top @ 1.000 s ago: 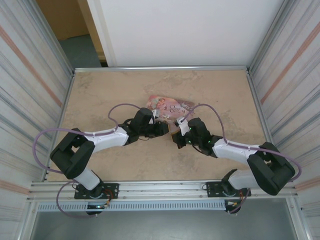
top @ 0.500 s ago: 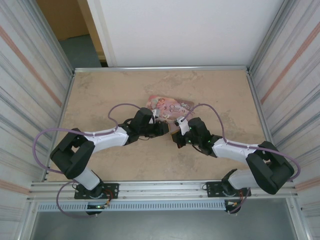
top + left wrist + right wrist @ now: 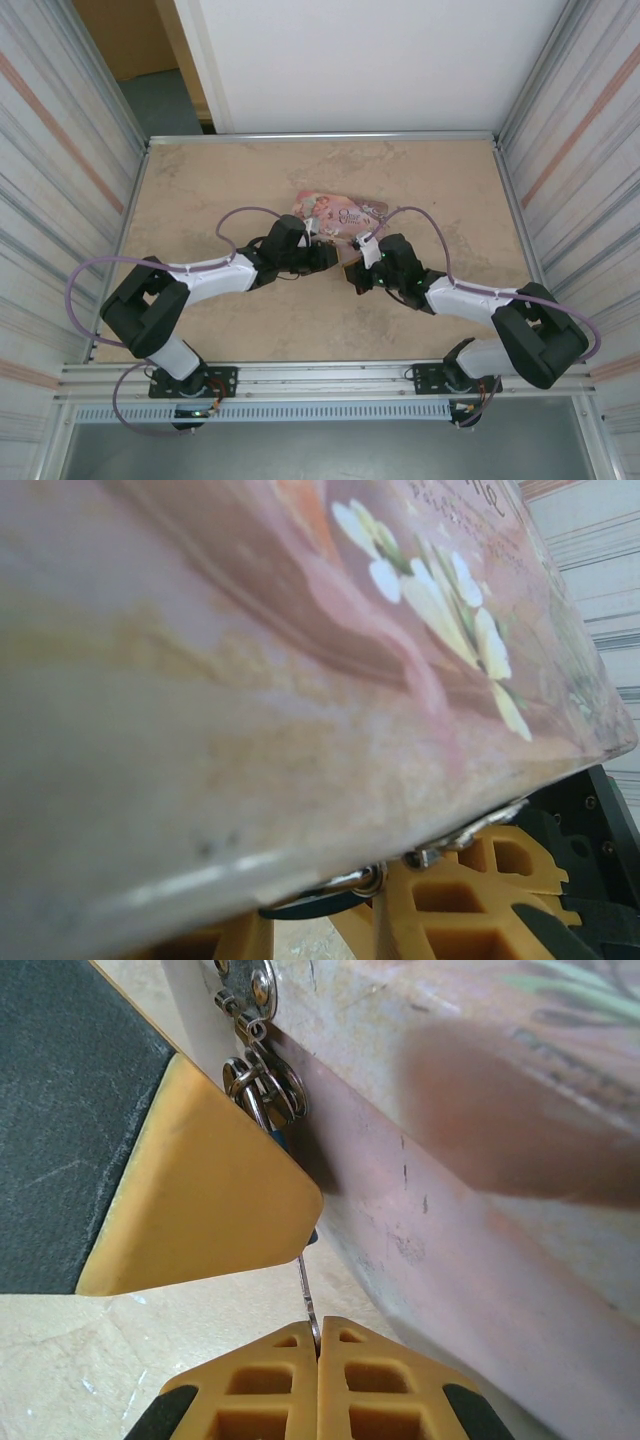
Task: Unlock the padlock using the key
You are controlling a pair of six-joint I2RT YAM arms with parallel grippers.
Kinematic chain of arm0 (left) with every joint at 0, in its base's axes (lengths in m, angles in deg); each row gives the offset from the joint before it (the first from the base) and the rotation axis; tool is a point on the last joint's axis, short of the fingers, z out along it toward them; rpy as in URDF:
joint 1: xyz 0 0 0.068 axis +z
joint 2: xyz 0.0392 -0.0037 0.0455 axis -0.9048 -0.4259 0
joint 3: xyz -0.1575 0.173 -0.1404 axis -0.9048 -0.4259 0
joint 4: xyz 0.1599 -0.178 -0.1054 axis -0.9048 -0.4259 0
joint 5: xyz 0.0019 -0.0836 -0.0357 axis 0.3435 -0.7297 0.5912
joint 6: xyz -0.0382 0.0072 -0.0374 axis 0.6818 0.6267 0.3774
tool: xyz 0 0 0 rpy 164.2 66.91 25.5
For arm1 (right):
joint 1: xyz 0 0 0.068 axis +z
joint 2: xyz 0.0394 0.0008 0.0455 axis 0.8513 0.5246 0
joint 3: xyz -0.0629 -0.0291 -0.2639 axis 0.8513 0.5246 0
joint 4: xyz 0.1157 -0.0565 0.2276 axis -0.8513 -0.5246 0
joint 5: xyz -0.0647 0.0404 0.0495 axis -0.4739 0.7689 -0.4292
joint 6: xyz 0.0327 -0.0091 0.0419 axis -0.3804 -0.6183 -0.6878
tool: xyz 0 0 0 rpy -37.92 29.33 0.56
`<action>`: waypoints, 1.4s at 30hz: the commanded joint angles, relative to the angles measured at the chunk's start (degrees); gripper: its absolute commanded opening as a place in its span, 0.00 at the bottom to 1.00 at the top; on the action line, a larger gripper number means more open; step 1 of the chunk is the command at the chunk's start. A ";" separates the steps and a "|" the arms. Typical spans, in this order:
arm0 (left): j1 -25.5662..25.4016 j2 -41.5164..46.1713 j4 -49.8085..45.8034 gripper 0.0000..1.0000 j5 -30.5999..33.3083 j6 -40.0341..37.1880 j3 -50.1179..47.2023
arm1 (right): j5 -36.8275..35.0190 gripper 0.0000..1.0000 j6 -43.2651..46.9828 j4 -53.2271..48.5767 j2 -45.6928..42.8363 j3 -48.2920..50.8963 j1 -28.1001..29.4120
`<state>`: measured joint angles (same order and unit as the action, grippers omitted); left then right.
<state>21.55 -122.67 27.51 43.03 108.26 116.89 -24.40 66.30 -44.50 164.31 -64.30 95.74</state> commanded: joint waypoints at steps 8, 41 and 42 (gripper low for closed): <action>-0.79 0.55 2.38 0.00 -3.96 1.07 2.45 | 2.99 0.00 -3.20 8.64 -0.56 -1.26 -1.37; -0.97 0.02 0.45 0.00 -6.49 2.89 3.87 | 8.35 0.00 3.66 10.88 1.42 -6.04 -3.47; -0.97 0.00 0.68 0.00 -6.58 3.15 3.84 | 8.25 0.00 3.68 11.49 1.62 -5.99 -3.39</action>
<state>22.09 -122.69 26.11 42.66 110.62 119.12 -15.48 67.85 -43.43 165.84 -66.66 91.26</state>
